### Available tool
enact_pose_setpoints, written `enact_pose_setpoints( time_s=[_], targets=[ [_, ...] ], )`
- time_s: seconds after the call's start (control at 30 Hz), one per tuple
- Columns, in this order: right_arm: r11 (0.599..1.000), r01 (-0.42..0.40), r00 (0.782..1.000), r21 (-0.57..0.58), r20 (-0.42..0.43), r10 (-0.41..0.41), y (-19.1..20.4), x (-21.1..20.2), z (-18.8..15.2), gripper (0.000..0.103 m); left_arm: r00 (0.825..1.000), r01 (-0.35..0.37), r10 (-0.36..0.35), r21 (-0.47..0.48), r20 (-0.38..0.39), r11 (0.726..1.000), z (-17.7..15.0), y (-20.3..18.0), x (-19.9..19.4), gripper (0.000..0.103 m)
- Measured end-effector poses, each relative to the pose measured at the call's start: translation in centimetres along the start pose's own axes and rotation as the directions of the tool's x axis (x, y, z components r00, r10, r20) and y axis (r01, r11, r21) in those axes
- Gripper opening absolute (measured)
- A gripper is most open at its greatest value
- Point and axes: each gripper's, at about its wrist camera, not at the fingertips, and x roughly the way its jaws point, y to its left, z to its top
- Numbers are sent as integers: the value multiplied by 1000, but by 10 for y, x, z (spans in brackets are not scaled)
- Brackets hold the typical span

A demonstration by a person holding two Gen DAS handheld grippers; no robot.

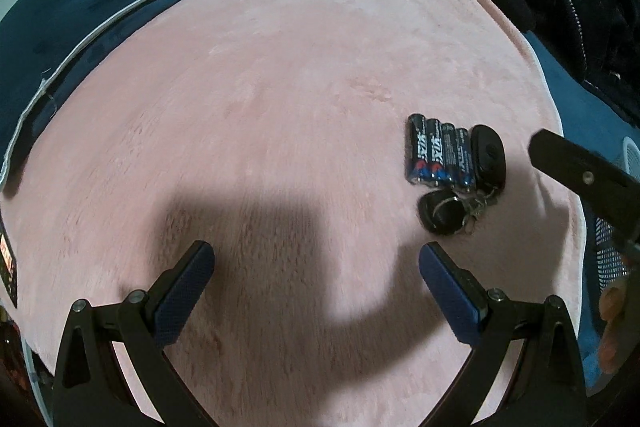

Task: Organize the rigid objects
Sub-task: 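Move both tools back over the batteries and key fob on the blanket, then grasp the four blue batteries with the left tool while the right tool grasps the black key fob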

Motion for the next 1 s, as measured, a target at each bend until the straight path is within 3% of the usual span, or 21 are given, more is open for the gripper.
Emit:
enact_pose_setpoints(
  time_s=[0.2,0.47,0.67,0.9,1.0],
  targets=[
    [997,-3,1000,80,-30,5,-27,-1,10,103,999,37,-37,-18,12,999,13,-2,7,102],
    [979,-35,998,199,-38,43,-53,1,13,103,997,74,-75,29,27,997,40,-35,20,102],
    [978,-42,998,203,-40,51,-54,2,14,103,1000,-25,24,105,12,994,47,-63,38,103],
    [978,-45,997,205,-45,55,-56,3,13,103,992,-114,116,-32,56,993,42,-42,32,99],
    [976,-51,997,213,-44,61,-57,3,14,103,993,-105,107,-46,49,993,42,-35,33,99]
  ],
)
